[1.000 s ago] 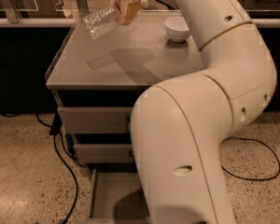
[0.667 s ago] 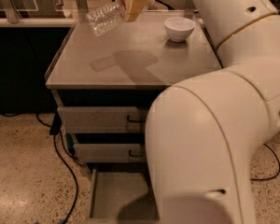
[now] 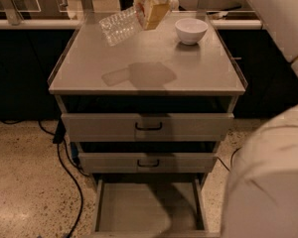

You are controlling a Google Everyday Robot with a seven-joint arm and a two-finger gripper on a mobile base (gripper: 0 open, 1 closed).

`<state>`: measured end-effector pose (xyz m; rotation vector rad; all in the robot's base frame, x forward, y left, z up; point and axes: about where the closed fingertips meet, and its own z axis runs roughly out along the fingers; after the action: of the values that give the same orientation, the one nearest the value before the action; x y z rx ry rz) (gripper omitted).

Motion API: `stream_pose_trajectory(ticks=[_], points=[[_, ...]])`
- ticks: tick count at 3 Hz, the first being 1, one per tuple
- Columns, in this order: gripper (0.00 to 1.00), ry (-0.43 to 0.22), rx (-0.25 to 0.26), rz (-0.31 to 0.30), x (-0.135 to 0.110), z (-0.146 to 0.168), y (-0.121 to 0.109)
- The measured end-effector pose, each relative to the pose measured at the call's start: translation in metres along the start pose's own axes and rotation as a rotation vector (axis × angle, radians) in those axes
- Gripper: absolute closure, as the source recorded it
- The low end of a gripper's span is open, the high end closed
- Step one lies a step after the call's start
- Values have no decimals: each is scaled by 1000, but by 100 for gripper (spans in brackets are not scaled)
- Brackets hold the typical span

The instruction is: Place water bottle into bottom drawer

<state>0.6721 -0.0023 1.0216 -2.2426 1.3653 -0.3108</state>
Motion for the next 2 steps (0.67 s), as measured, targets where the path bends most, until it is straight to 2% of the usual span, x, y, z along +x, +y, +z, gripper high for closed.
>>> stream_pose_trajectory(ticks=[1, 2], points=[[100, 52, 3, 52, -5, -18, 48], [100, 49, 6, 48, -8, -19, 52]])
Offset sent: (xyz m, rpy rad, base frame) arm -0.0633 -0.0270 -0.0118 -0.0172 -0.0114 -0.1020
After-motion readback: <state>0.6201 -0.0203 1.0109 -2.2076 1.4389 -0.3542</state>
